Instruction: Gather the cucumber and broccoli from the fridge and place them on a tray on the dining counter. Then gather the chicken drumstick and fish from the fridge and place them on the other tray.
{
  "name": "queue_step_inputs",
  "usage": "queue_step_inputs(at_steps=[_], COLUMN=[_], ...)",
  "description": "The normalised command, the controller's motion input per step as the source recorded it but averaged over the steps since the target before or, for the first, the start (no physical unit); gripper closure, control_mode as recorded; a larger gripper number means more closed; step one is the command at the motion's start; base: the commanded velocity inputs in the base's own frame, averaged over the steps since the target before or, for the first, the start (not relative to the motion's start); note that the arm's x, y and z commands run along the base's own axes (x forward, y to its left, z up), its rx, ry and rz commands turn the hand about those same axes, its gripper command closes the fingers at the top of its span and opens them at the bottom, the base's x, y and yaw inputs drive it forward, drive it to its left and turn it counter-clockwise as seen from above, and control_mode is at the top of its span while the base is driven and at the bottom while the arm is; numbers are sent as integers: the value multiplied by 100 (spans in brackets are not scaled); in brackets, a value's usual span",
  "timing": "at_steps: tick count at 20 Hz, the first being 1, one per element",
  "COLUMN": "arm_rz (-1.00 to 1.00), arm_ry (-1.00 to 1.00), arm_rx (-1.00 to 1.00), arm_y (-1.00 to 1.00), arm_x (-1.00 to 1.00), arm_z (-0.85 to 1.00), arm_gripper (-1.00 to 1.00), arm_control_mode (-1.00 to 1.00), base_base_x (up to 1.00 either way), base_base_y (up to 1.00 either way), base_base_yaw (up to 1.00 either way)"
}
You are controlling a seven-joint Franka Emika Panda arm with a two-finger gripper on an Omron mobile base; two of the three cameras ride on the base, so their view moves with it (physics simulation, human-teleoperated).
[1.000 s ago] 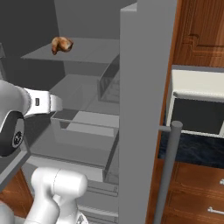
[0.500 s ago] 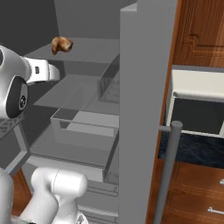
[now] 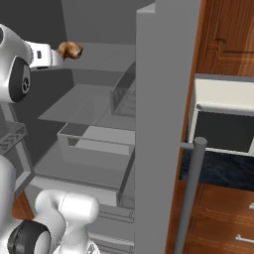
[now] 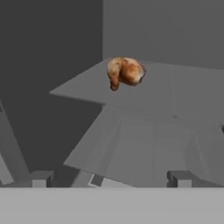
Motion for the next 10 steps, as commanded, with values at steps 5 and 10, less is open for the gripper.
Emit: queue_step_inputs(at_steps=[5,10], arm_rz=[0,0], arm_ry=[2,2], arm_rx=[0,0], arm_y=[18,0], arm_x=[53,35], arm_z=[15,-4], arm_gripper=[-100,-100], arm_control_mode=[-100,-100], base_base_x=[0,0], base_base_y=[0,0], base_base_yaw=[0,0])
